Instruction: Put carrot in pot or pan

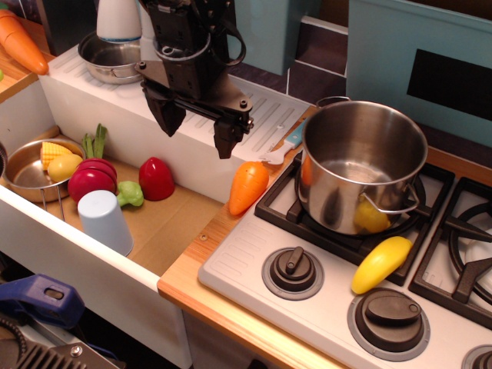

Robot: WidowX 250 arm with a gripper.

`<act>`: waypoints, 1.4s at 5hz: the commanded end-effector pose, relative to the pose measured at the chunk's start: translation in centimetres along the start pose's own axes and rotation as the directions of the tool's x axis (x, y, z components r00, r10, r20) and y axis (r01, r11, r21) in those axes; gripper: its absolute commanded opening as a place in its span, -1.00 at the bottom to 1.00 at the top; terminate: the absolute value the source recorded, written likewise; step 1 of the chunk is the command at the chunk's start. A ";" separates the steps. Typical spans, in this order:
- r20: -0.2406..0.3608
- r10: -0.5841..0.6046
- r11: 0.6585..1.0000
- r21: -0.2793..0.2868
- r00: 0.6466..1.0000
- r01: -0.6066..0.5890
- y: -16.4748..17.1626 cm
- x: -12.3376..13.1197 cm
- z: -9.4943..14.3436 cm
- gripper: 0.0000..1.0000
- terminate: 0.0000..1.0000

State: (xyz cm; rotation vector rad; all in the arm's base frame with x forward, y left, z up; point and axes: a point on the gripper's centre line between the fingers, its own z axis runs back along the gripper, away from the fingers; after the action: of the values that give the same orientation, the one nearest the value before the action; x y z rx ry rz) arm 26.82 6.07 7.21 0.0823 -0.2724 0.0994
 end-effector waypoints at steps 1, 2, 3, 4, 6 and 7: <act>0.000 0.000 1.000 0.000 1.000 0.000 0.0 0.0 0.0 1.00 -1.00; 0.051 -0.016 0.999 -0.042 0.999 0.018 0.0 0.2 -0.5 1.00 -1.00; 0.070 -0.014 0.995 -0.102 0.997 0.021 0.0 0.4 -1.0 1.00 -1.00; 0.092 -0.017 0.989 -0.142 0.996 0.030 0.0 0.8 -1.7 1.00 -1.00; 0.101 -0.009 0.978 -0.206 0.995 0.030 -0.6 0.7 -3.1 1.00 -1.00; 0.104 -0.002 0.976 -0.218 0.995 0.024 -0.8 0.7 -3.6 1.00 -1.00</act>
State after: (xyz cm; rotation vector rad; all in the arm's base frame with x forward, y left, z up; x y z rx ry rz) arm 28.19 5.03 2.96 -0.1532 -0.3666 0.0712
